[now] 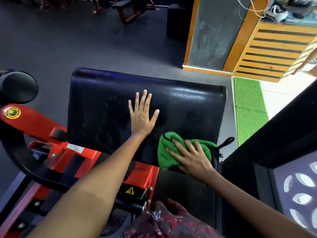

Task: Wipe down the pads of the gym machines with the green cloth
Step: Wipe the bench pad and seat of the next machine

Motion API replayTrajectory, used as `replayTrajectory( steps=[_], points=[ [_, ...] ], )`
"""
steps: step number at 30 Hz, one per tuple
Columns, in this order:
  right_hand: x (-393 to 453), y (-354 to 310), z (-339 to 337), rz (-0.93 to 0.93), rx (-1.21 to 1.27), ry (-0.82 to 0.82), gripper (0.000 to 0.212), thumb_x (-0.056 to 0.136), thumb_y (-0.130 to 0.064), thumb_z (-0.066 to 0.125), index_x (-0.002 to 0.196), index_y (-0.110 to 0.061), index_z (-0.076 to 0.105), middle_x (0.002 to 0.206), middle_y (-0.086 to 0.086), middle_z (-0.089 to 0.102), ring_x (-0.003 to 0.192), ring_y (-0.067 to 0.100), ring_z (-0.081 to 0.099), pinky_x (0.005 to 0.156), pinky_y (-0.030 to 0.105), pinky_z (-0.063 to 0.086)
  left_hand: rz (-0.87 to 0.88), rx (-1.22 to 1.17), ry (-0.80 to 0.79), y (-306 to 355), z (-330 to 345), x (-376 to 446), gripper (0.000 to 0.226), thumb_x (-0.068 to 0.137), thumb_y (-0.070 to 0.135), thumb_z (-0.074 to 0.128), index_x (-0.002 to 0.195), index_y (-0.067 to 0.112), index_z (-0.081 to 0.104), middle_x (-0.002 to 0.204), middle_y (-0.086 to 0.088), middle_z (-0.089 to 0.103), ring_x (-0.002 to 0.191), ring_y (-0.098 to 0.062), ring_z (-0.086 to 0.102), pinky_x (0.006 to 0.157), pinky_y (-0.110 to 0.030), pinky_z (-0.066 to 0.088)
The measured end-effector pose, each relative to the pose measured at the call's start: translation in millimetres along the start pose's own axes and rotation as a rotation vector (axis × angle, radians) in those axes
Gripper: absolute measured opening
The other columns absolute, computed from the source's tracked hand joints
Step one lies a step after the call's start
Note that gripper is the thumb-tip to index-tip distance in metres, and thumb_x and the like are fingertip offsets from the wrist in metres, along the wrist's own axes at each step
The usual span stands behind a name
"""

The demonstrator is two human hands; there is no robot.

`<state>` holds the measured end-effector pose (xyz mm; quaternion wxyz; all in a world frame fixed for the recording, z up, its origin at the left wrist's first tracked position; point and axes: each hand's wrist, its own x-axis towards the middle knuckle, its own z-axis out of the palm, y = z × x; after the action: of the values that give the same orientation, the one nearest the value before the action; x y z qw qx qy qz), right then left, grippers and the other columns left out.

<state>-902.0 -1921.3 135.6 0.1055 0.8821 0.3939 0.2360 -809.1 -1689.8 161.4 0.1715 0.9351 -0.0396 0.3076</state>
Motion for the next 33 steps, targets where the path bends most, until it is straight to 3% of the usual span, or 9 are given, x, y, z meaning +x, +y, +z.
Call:
replayTrajectory(
  steps=[3, 6, 10, 14, 19, 22, 25, 27, 33],
  points=[
    [-26, 23, -6, -0.060, -0.019, 0.008, 0.094, 0.055, -0.050, 0.081, 0.137, -0.030, 0.039, 0.141, 0.008, 0.038, 0.105, 0.033, 0.044, 0.082, 0.046, 0.033, -0.003, 0.003, 0.001, 1, -1, -1, 0.062, 0.093, 0.044, 0.039, 0.146, 0.012, 0.032, 0.155, -0.009, 0.028, 0.144, -0.029, 0.015, 0.115, -0.054, 0.006],
    [-15, 45, -15, 0.120, -0.026, 0.040, 0.091, 0.058, -0.048, 0.079, 0.137, -0.032, 0.038, 0.142, 0.007, 0.036, 0.105, 0.033, 0.042, 0.082, 0.044, 0.032, -0.001, 0.008, 0.006, 2, 1, -1, 0.062, 0.093, 0.044, 0.039, 0.146, 0.012, 0.030, 0.154, -0.009, 0.029, 0.144, -0.030, 0.016, 0.114, -0.057, 0.009],
    [20, 7, -10, 0.344, 0.042, 0.036, 0.087, 0.059, -0.050, 0.079, 0.137, -0.032, 0.045, 0.141, 0.006, 0.042, 0.107, 0.034, 0.041, 0.086, 0.046, 0.033, -0.001, 0.017, 0.003, 1, 2, -1, 0.062, 0.094, 0.045, 0.038, 0.146, 0.011, 0.031, 0.154, -0.010, 0.029, 0.144, -0.030, 0.016, 0.114, -0.057, 0.009],
    [5, -38, 7, 0.121, 0.023, -0.013, 0.095, 0.056, -0.054, 0.080, 0.138, -0.031, 0.037, 0.142, 0.007, 0.041, 0.109, 0.032, 0.042, 0.086, 0.047, 0.034, 0.000, 0.010, 0.008, 1, 1, -1, 0.062, 0.094, 0.044, 0.039, 0.145, 0.011, 0.031, 0.154, -0.010, 0.030, 0.143, -0.031, 0.017, 0.113, -0.058, 0.010],
    [-43, 6, 4, -0.028, -0.010, 0.027, 0.097, 0.053, -0.052, 0.082, 0.137, -0.032, 0.037, 0.141, 0.006, 0.039, 0.105, 0.032, 0.044, 0.083, 0.044, 0.034, -0.002, 0.009, 0.000, 1, 1, -1, 0.061, 0.095, 0.045, 0.038, 0.146, 0.013, 0.028, 0.155, -0.010, 0.028, 0.144, -0.031, 0.015, 0.114, -0.057, 0.010],
    [-19, 58, -15, 0.261, -0.028, 0.111, 0.090, 0.059, -0.048, 0.079, 0.137, -0.033, 0.038, 0.140, 0.008, 0.040, 0.103, 0.033, 0.040, 0.080, 0.042, 0.040, -0.005, 0.017, -0.003, 2, 1, -1, 0.061, 0.095, 0.046, 0.036, 0.146, 0.012, 0.028, 0.155, -0.010, 0.027, 0.144, -0.031, 0.015, 0.114, -0.057, 0.008],
    [43, 87, -33, 0.605, -0.013, 0.141, 0.064, 0.079, -0.052, 0.054, 0.139, -0.030, 0.043, 0.146, 0.008, 0.033, 0.107, 0.033, 0.036, 0.080, 0.045, 0.043, -0.003, 0.014, -0.009, 2, 1, -1, 0.062, 0.096, 0.045, 0.036, 0.146, 0.011, 0.030, 0.155, -0.009, 0.026, 0.145, -0.031, 0.015, 0.115, -0.055, 0.006],
    [70, 82, -37, 0.680, -0.003, 0.095, 0.063, 0.081, -0.053, 0.043, 0.138, -0.028, 0.045, 0.149, 0.006, 0.033, 0.111, 0.033, 0.035, 0.085, 0.048, 0.041, -0.001, 0.010, -0.003, 2, 1, -1, 0.062, 0.096, 0.045, 0.037, 0.146, 0.011, 0.030, 0.156, -0.008, 0.026, 0.145, -0.030, 0.014, 0.115, -0.053, 0.005],
    [0, 9, -1, 0.180, -0.056, 0.085, 0.092, 0.059, -0.047, 0.078, 0.140, -0.030, 0.039, 0.150, 0.003, 0.030, 0.120, 0.035, 0.037, 0.091, 0.051, 0.033, -0.004, 0.014, 0.004, -1, 2, -2, 0.062, 0.094, 0.045, 0.038, 0.146, 0.013, 0.030, 0.155, -0.008, 0.027, 0.145, -0.029, 0.015, 0.115, -0.053, 0.004]
  ],
)
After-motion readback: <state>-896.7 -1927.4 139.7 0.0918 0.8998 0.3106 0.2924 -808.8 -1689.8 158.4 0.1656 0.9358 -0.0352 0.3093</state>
